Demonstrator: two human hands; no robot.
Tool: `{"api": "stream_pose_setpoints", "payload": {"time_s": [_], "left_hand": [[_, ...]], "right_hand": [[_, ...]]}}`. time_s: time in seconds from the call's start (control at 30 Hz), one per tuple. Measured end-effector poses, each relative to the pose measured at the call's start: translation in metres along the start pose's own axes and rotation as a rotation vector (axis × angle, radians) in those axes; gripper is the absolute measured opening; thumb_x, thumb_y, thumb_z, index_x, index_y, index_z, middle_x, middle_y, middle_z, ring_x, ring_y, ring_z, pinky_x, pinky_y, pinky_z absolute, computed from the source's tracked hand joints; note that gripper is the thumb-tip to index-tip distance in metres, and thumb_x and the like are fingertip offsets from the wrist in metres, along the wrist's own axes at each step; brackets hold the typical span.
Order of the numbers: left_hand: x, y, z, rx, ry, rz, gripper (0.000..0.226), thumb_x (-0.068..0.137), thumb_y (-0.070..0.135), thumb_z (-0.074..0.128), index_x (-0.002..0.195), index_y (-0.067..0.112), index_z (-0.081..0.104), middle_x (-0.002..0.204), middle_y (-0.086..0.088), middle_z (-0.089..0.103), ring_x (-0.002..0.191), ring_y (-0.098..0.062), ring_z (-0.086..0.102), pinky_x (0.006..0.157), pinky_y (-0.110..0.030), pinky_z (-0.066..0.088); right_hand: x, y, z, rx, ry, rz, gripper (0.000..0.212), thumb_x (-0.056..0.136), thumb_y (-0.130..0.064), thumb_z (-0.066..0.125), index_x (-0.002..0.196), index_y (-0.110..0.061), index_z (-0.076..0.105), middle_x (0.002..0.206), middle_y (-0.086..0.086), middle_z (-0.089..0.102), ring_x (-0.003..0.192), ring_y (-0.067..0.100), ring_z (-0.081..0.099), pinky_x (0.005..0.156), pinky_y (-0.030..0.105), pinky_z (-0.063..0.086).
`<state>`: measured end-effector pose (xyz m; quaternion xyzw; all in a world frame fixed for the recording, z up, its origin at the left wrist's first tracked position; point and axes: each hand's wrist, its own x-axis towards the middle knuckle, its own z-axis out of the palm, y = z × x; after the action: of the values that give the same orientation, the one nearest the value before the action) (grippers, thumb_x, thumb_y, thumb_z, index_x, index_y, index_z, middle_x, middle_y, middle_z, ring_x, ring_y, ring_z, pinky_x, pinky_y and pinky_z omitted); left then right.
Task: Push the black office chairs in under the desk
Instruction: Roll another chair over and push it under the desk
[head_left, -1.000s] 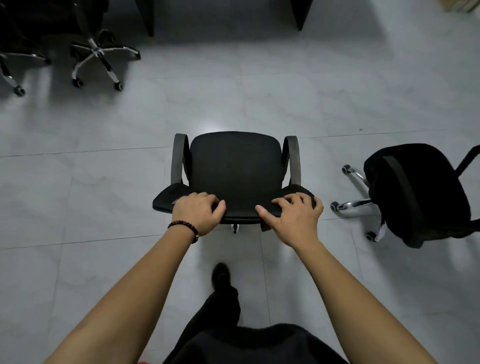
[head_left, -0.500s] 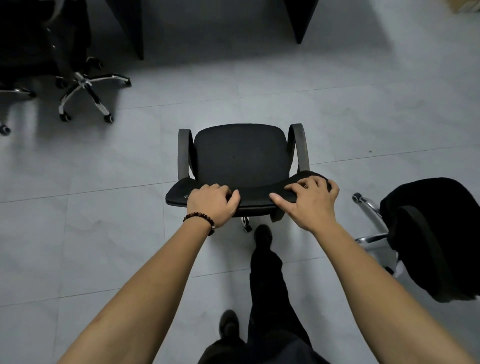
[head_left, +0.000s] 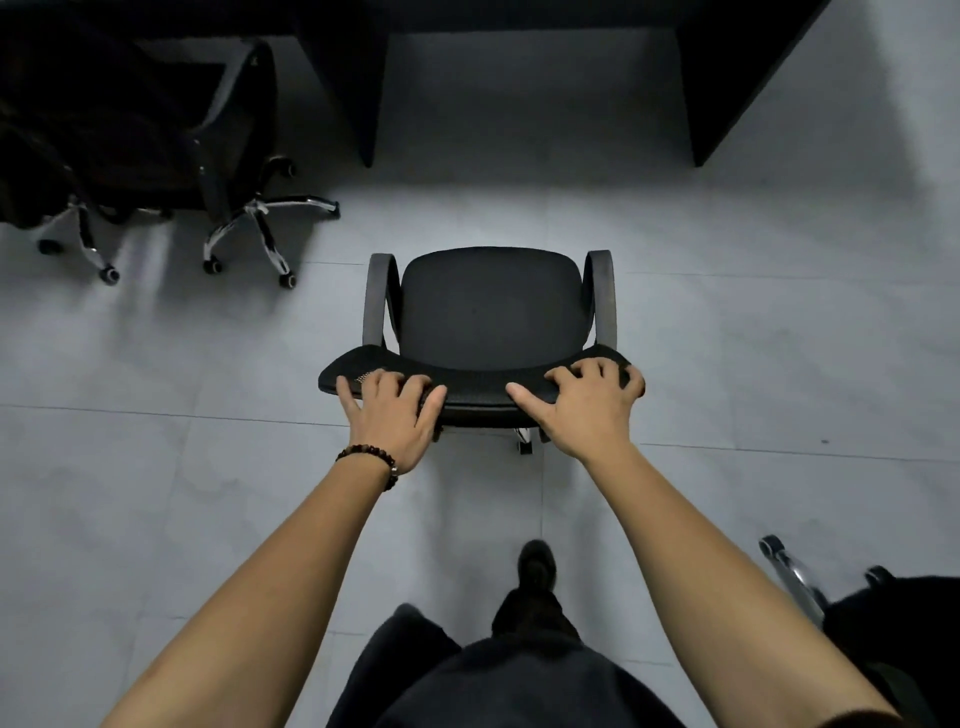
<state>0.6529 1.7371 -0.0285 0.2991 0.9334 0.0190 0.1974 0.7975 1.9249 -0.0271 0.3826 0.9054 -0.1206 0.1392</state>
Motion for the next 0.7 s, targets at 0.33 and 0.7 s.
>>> {"api": "stream_pose_setpoints", "payload": {"time_s": [0.33,0.7], "left_hand": [[0.183,-0.075,-0.076,-0.048,0.044,-0.012,0.048,0.094,0.055,0.018,0.106,0.029,0.057,0.123,-0.002,0.047,0.127,-0.027,0.025,0.109,-0.063,-0.01],[0.384,-0.144,-0.168,-0.035,0.055,0.066,0.047,0.097,0.053,0.024,0.11,0.024,0.058,0.127,-0.005,0.048,0.129,-0.029,0.027,0.109,-0.061,-0.012]], "right_hand": [[0.178,-0.117,-0.042,-0.001,0.098,-0.009,0.09,0.073,-0.092,0.01,0.111,-0.038,0.07,0.121,0.0,0.061,0.125,0.023,0.041,0.107,0.05,0.017],[0.33,-0.224,-0.082,0.149,0.112,0.005,0.076,0.085,-0.08,0.019,0.118,-0.03,0.065,0.122,0.001,0.057,0.127,0.023,0.037,0.116,0.047,0.006]]}}
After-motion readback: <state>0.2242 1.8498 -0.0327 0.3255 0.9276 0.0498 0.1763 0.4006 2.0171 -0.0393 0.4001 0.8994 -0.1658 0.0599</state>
